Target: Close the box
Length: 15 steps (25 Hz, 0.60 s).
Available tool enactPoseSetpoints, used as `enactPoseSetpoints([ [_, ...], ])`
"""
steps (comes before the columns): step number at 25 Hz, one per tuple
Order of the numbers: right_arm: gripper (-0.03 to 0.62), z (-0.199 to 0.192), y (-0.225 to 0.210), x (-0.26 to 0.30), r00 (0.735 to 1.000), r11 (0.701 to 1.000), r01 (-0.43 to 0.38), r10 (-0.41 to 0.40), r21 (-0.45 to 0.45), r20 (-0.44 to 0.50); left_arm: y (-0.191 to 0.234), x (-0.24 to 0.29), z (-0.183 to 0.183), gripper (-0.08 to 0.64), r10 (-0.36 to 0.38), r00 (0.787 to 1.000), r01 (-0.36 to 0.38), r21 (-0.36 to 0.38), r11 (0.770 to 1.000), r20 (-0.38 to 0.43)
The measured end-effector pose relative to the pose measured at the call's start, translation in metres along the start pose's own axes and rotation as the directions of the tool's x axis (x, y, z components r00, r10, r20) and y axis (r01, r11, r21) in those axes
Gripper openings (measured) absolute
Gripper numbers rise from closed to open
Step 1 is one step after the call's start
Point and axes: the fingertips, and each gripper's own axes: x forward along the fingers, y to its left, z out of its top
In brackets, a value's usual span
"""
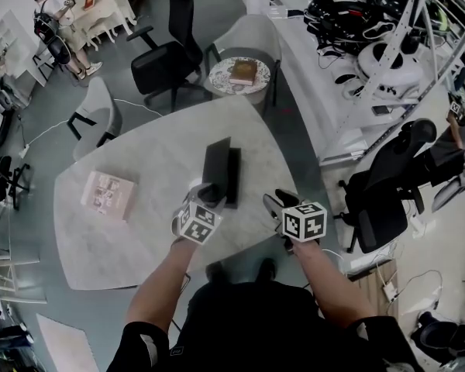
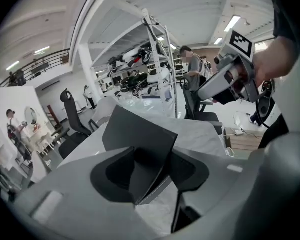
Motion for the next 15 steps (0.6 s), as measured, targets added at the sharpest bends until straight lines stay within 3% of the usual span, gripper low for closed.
enactPoseSetpoints([
  [8,0.173,-0.008,-0.003,0.000,1.000,0.999,0.019,-0.019,0.027,-0.012,-0.006,0.008,-0.001,0.231,-0.058,0.998,0.059,0.045,0.997,-0.014],
  [15,0.173,-0.012,0.004,0.002,0.999,0.998,0.037,-0.037,0.056,-0.011,-0.017,0.017,-0.011,0.245,-0.128,0.989,0.138,0.180,0.974,-0.069],
])
